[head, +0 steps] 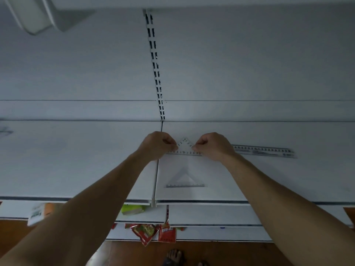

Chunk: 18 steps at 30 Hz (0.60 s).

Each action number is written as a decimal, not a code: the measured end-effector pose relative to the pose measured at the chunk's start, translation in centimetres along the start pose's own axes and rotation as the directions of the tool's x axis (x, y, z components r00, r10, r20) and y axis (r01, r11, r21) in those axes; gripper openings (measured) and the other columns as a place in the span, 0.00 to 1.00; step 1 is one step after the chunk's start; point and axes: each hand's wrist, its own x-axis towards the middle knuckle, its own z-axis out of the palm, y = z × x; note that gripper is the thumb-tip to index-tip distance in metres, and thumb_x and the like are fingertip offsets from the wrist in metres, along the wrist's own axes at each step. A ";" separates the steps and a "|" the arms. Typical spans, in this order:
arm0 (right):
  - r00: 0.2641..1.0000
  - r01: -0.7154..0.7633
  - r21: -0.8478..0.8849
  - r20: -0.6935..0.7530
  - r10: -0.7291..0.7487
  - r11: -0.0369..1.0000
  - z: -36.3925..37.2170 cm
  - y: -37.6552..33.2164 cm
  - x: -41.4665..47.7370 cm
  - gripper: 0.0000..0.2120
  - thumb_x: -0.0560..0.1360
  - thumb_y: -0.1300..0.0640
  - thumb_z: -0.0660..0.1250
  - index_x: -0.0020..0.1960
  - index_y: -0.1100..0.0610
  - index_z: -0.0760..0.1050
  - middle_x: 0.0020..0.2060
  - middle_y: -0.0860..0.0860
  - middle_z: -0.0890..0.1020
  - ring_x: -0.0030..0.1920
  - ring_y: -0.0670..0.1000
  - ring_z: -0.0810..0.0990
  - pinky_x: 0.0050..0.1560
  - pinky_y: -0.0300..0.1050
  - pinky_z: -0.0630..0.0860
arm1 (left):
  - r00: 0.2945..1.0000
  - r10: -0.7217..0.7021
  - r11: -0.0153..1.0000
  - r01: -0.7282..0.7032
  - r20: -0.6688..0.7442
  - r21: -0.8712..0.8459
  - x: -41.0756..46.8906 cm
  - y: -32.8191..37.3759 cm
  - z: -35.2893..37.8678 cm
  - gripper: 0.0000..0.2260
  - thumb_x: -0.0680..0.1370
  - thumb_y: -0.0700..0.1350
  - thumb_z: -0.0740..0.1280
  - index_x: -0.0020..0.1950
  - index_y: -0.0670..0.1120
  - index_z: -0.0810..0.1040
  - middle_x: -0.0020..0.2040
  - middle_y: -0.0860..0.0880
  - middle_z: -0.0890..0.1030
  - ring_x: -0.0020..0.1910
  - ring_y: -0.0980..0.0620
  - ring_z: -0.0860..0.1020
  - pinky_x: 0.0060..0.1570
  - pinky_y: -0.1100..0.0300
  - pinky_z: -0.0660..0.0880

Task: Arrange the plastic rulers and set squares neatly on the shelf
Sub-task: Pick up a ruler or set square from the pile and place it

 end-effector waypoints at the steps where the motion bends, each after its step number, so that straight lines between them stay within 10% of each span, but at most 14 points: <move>1: 1.000 0.003 -0.014 -0.006 -0.003 1.000 0.0 0.0 0.1 0.06 0.70 0.48 0.73 0.41 0.50 0.80 0.35 0.43 0.80 0.37 0.44 0.77 0.32 0.37 0.67 | 1.000 0.003 1.000 -0.003 0.002 0.010 0.0 0.0 0.0 0.04 0.71 0.48 0.75 0.43 0.52 0.82 0.39 0.55 0.81 0.39 0.58 0.77 0.33 0.67 0.69; 18: 0.998 0.010 -0.078 -0.067 -0.015 0.997 0.5 0.1 0.2 0.06 0.68 0.48 0.74 0.39 0.49 0.80 0.36 0.45 0.82 0.41 0.48 0.79 0.39 0.40 0.71 | 0.996 0.022 0.997 -0.015 -0.084 0.081 -0.8 -0.6 0.9 0.04 0.73 0.49 0.72 0.46 0.51 0.82 0.44 0.53 0.82 0.45 0.54 0.78 0.38 0.64 0.70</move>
